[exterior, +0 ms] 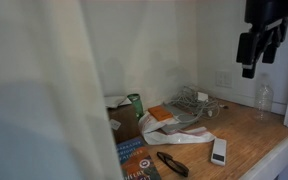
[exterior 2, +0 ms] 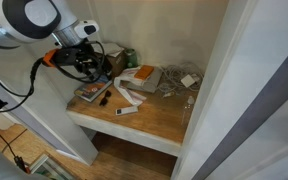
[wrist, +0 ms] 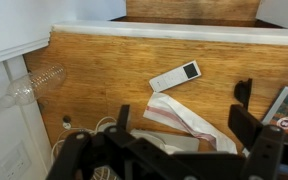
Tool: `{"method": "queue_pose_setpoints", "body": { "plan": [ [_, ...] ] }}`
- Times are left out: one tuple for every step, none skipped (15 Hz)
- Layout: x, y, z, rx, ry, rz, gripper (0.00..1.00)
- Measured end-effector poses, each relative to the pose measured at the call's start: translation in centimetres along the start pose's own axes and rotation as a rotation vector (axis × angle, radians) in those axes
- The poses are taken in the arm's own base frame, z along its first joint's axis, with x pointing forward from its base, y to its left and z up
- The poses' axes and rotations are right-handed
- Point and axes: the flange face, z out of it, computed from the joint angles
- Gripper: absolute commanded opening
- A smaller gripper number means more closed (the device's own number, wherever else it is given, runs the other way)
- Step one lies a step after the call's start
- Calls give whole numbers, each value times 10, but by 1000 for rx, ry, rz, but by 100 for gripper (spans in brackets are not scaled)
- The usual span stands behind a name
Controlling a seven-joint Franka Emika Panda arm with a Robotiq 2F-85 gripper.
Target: Flip the light switch on the right side
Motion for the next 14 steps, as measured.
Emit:
{"method": "queue_pose_setpoints", "body": {
  "plan": [
    [0, 0, 0, 0, 0, 0, 100],
    [0, 0, 0, 0, 0, 0, 100],
    [0, 0, 0, 0, 0, 0, 100],
    [0, 0, 0, 0, 0, 0, 100],
    [0, 0, 0, 0, 0, 0, 100],
    [0, 0, 0, 0, 0, 0, 100],
    [0, 0, 0, 0, 0, 0, 100],
    [0, 0, 0, 0, 0, 0, 100],
    [0, 0, 0, 1, 0, 0, 100],
    [0, 1, 0, 1, 0, 2, 100],
    [2, 4, 0, -1, 0, 5, 100],
    [4, 7, 0, -5, 1, 8, 100],
    [9, 11, 1, -11, 5, 11, 100],
    [16, 16, 1, -17, 8, 16, 100]
  ]
}}
